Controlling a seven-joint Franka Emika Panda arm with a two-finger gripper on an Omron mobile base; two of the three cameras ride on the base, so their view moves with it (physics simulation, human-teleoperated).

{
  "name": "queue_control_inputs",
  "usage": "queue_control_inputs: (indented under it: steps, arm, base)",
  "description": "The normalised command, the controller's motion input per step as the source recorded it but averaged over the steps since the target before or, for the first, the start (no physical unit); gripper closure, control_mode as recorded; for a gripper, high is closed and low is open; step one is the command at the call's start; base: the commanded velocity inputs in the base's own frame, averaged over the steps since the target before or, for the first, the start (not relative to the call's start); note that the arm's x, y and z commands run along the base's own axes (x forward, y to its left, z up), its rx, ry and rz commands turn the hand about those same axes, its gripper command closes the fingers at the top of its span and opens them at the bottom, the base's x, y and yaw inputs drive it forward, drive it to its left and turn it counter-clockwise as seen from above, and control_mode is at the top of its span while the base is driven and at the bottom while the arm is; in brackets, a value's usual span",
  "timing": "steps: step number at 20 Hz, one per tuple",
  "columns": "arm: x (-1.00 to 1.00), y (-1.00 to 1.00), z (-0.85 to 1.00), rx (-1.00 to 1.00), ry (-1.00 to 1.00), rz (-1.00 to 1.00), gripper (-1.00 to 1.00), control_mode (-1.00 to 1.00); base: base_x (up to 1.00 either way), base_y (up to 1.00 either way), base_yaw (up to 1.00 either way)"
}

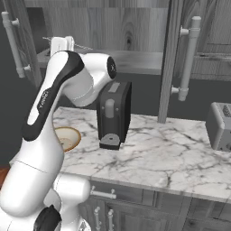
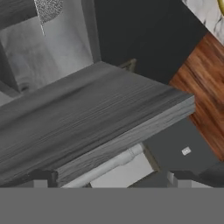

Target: Open the cabinet and setup a tea strainer by placing it in the bowl upright.

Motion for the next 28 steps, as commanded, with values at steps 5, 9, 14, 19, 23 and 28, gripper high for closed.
queue_control_inputs:
  steps: [5, 9, 14, 19, 23, 28]
  arm:
    - [0.2, 0.03, -0.02, -0.02, -0.02, 0.08, -1.0, -1.0]
    - [0.26, 0.11, -0.06, -0.03, -0.02, 0.04, -1.0, -1.0]
    - [0.27, 0.21, -0.13, 0.0, 0.0, 0.02, -1.0, -1.0]
    - [0.24, 0.44, -0.21, 0.0, 0.0, 0.01, -1.0, -1.0]
    - [0.17, 0.52, -0.16, 0.0, 0.0, 0.0, -1.0, -1.0]
    - [0.12, 0.49, -0.08, 0.0, 0.0, 0.0, -1.0, -1.0]
  base:
    - [0.0, 0.0, 0.0]
    - [0.0, 0.0, 0.0]
    - [0.0, 0.0, 0.0]
    - [0.0, 0.0, 0.0]
    - [0.0, 0.0, 0.0]
    - [0.0, 0.0, 0.0]
